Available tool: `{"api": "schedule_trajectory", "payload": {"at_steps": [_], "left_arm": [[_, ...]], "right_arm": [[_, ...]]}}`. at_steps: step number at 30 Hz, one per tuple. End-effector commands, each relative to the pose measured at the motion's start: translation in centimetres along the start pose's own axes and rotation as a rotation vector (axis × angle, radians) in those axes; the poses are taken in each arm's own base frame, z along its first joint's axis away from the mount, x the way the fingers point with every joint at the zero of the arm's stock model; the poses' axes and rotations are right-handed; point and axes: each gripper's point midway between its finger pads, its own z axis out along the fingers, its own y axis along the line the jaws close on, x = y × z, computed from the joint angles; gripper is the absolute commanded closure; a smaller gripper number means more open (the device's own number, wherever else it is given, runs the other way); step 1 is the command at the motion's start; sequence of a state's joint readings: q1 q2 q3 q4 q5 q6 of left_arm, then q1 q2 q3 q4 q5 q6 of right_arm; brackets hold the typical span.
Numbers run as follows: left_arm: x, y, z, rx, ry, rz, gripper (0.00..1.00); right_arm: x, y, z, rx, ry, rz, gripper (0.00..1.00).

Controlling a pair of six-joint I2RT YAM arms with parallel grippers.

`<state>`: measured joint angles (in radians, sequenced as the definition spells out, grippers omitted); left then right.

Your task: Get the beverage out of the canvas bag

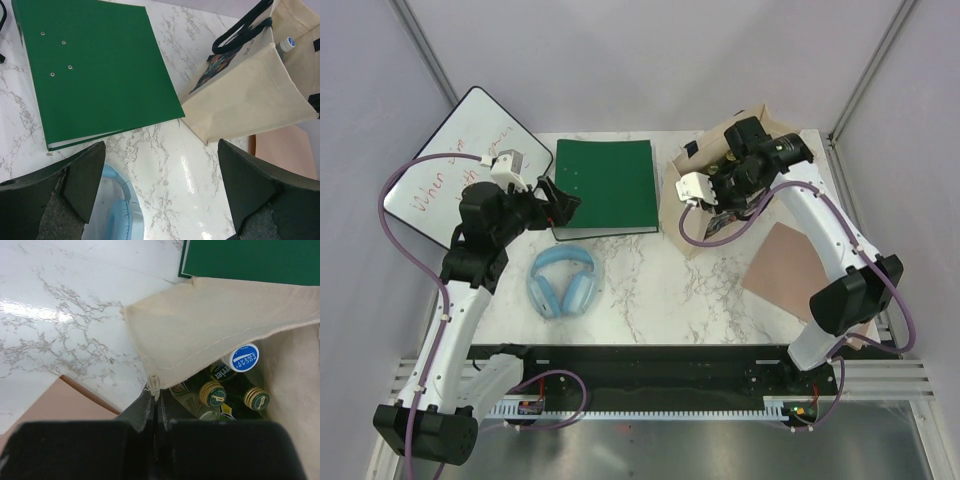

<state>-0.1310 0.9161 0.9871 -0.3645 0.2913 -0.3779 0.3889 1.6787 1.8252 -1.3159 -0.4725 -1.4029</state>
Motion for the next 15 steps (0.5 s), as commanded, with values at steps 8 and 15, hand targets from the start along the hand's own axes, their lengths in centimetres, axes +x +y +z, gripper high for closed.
{"api": "schedule_trajectory", "payload": {"at_steps": [8, 15], "left_arm": [[-1.4, -1.3, -0.2, 0.047, -0.035, -0.014, 0.0], [-1.8, -1.7, 0.2, 0.065, -0.029, -0.02, 0.0]], "right_arm": [[-5.6, 9.0, -4.1, -0.077, -0.16, -0.036, 1.0], [-5.3, 11.6, -4.1, -0.1, -0.163, -0.001, 1.0]]}}
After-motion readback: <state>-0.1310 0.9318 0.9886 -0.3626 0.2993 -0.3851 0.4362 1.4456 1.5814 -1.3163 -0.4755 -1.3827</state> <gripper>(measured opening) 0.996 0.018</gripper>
